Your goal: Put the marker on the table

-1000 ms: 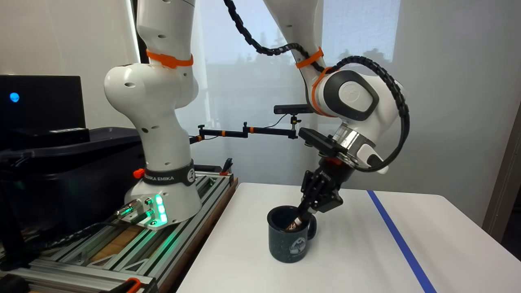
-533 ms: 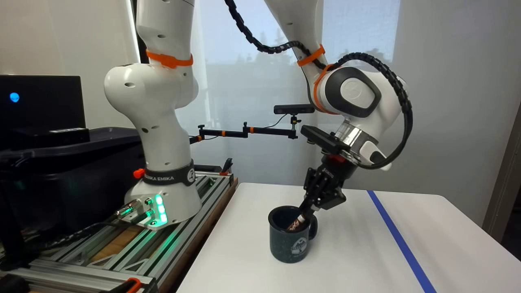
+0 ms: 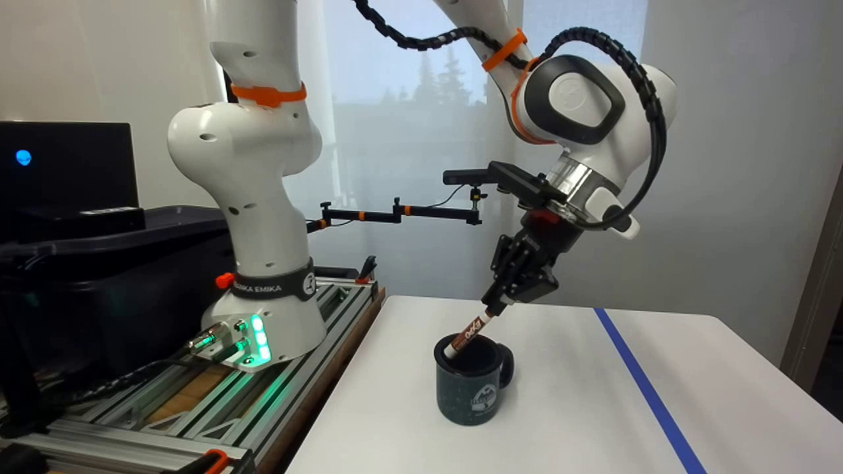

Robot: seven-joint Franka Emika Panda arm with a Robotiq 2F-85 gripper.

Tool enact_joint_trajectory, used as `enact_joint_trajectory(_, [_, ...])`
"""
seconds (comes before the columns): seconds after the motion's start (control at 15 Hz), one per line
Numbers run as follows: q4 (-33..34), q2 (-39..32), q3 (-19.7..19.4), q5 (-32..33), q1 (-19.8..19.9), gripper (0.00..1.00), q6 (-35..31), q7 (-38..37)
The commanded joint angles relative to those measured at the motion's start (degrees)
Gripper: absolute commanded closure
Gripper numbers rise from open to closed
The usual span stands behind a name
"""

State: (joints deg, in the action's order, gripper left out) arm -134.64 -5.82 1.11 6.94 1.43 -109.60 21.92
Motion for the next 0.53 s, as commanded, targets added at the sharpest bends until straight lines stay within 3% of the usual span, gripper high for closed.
enact_joint_trajectory(0.0, [0.05,4.3,-1.88,-0.75,1.52,0.95,4.69,2.56])
enact_joint_trajectory(0.47, [5.49,4.99,-7.11,0.75,5.17,0.95,15.83,4.73])
